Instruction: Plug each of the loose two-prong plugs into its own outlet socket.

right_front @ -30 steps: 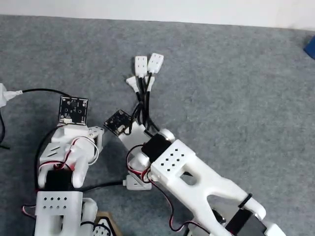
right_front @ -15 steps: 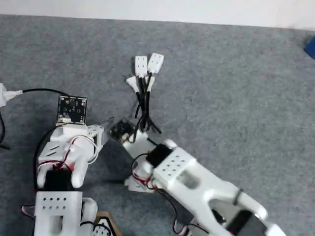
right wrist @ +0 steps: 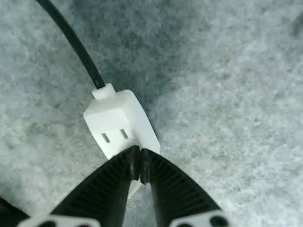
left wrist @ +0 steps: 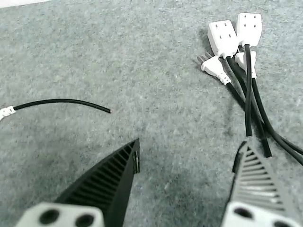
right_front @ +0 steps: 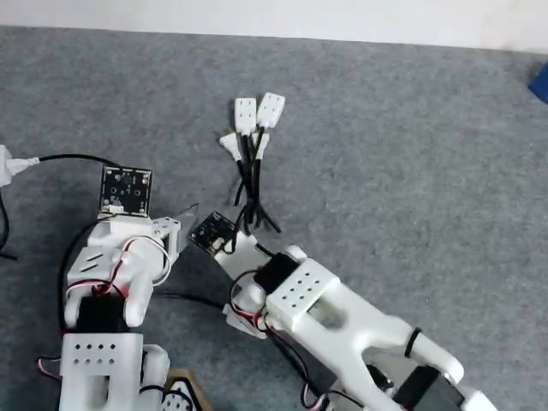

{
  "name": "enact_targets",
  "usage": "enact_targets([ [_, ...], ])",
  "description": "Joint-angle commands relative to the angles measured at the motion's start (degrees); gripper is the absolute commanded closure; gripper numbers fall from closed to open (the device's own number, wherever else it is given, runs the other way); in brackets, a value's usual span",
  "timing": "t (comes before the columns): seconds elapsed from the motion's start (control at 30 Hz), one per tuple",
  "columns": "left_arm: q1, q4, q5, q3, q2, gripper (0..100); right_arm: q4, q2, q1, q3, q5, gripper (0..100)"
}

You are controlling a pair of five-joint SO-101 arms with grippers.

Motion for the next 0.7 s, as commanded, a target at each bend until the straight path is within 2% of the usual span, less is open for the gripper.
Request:
enact_targets([
  [0.0,-0.57,-0.97,0.62,-2.07,-0.40,68,4.18,-0.40,3.03,-6.11,2.37,98.9],
  [0.27,-0.57,-0.97,0.62,-1.98,-0.40,68,10.86,-0.40,4.79,-17.54,3.87,98.5],
  [0.33,-0.57,-0.97,0.62,-1.89,-0.40,67,12.09,-0.40,4.79,-19.56,3.96,94.2],
  [0.53,-0.04,1.67,0.44,-3.21,0.40,67,17.98,-0.40,7.87,-28.97,5.19,70.3],
  [0.67,3.12,9.76,-1.93,-10.59,7.96,67,18.07,-0.40,18.15,-38.02,3.69,69.2],
])
